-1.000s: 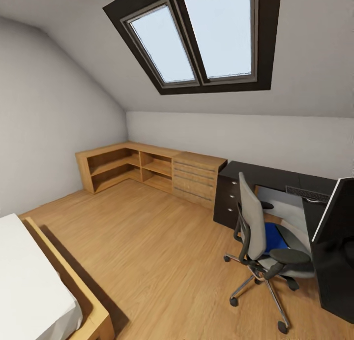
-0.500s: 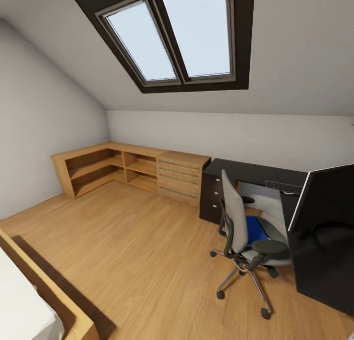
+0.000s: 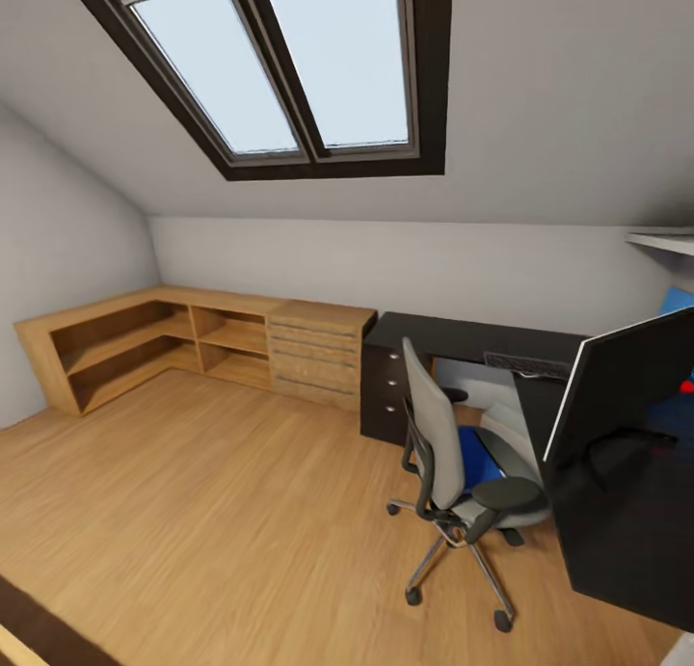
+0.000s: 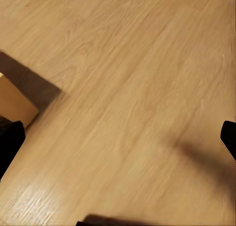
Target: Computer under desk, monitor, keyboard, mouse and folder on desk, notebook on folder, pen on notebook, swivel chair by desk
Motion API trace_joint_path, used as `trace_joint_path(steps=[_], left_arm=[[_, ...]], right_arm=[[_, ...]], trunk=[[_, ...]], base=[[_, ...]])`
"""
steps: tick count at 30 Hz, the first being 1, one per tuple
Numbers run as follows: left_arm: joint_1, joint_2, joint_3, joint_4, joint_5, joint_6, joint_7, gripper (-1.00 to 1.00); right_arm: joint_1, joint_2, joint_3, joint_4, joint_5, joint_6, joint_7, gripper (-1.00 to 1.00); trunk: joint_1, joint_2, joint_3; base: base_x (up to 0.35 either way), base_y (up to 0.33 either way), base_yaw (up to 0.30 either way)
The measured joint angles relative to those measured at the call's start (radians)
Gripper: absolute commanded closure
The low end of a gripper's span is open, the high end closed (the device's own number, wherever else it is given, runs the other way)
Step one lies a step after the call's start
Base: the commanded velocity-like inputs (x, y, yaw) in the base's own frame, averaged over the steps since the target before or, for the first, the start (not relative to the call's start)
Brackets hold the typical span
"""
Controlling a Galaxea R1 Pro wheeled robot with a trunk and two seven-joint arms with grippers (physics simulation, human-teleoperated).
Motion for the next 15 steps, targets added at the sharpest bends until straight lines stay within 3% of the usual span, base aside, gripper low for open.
trace_joint_path(steps=[15], left_arm=[[0.0,0.0,0.001,-0.001,0.001,0.0,0.003,-1.0]], right_arm=[[0.0,0.0,0.0,0.0,0.001,0.0,0.001,-1.0]], trunk=[[0.0,0.0,0.0]], base=[[0.084,0.032,-0.3]])
